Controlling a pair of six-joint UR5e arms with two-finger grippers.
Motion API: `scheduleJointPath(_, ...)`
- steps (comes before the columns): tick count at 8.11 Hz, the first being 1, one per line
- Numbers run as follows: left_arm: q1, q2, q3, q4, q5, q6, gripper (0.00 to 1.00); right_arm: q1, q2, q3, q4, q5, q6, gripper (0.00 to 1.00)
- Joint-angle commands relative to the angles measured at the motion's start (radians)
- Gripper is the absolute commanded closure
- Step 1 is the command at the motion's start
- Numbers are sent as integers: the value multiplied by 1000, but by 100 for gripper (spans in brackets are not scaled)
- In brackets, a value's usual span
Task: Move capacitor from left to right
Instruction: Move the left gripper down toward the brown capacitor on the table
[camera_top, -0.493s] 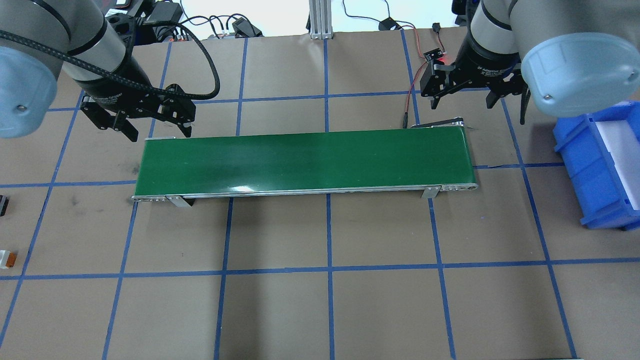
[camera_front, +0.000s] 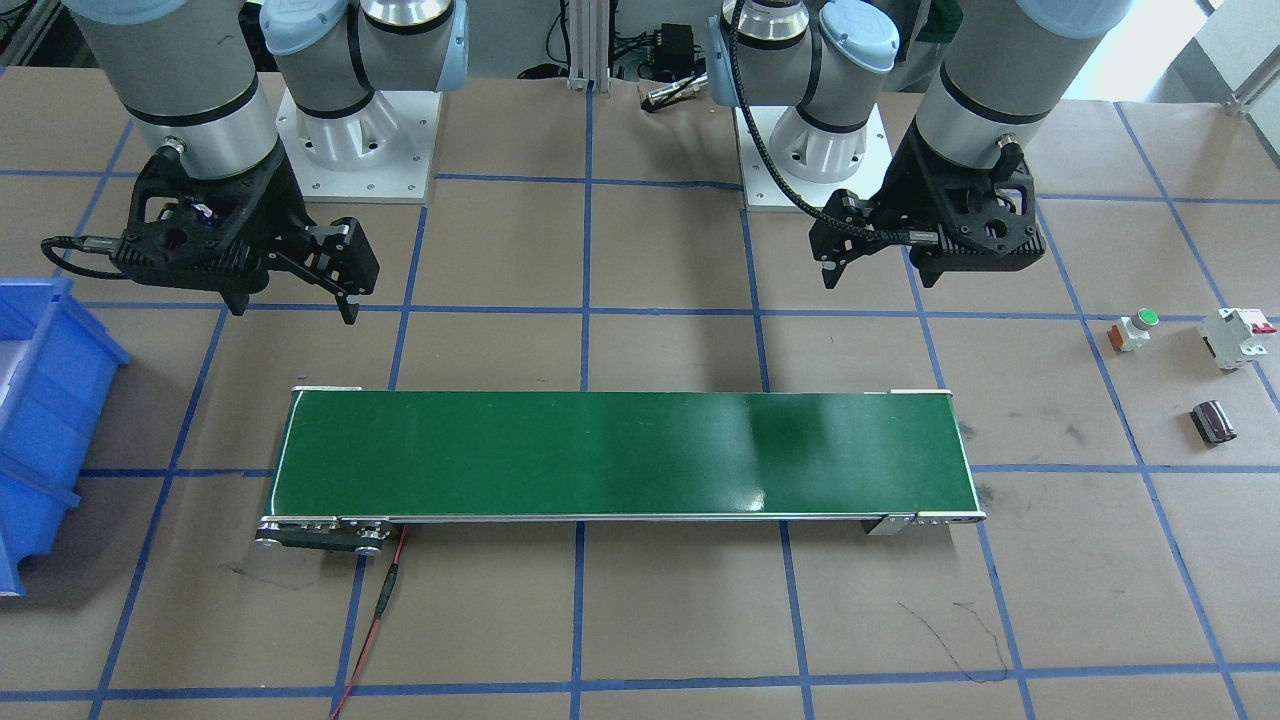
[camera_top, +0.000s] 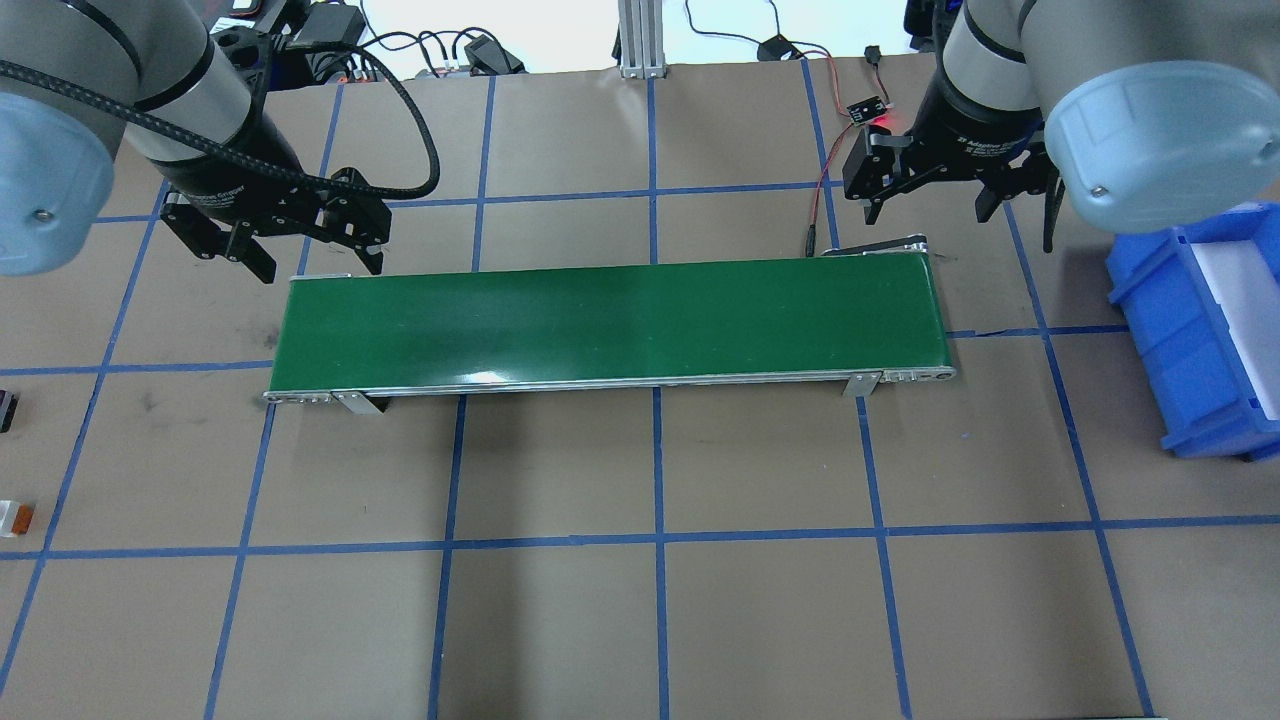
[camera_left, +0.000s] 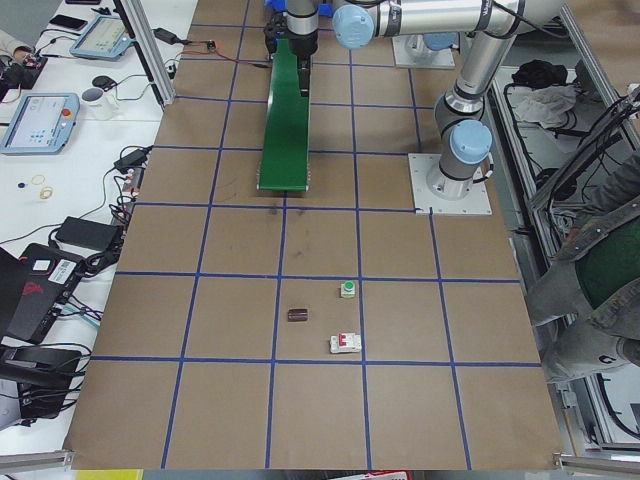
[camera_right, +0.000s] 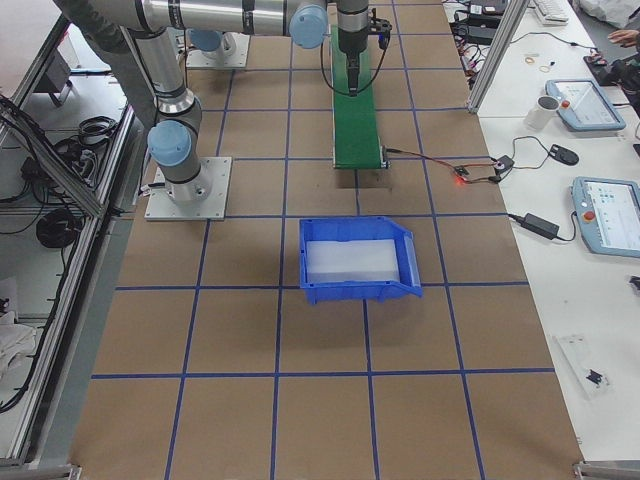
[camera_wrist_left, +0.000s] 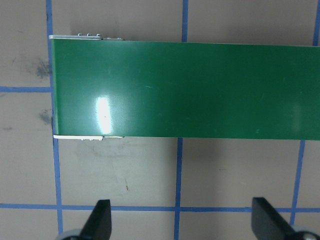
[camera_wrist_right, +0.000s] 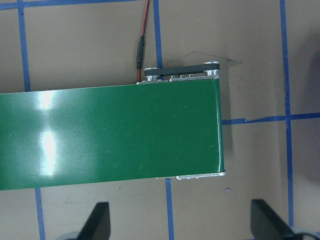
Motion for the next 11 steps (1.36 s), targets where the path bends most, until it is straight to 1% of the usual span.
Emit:
scheduleJointPath(1, 15, 18, 1, -11, 7, 2, 0, 0, 0, 0, 1, 1, 0, 0)
scheduleJointPath(2, 35, 35, 3, -28, 36, 2, 0, 1, 0, 0, 1, -1, 0, 0)
scheduleJointPath(3, 81, 34, -5, -26, 44, -4, 0, 0, 0, 0, 1, 1, 0, 0)
scheduleJointPath(4, 148, 26, -9, -19, 38, 0, 0, 1, 0, 0, 1, -1, 0, 0)
scheduleJointPath(6, 341, 2, -14, -16, 38, 8, 0, 1, 0, 3, -1, -73, -26, 0)
scheduleJointPath(7, 415, -18, -13, -14, 36, 73, 0, 1, 0, 3, -1, -70, -25, 0)
scheduleJointPath(8, 469, -36, -14, -8, 36, 183, 0, 1, 0, 3, -1, -67, -25, 0)
scheduleJointPath(9, 506, -58, -14, 29, 36, 266, 0, 3, -2, 3, -5, -64, -20, 0)
scheduleJointPath(11, 579, -119, -32, 99, 39, 405, 0, 4, -2, 5, -4, -27, -13, 0)
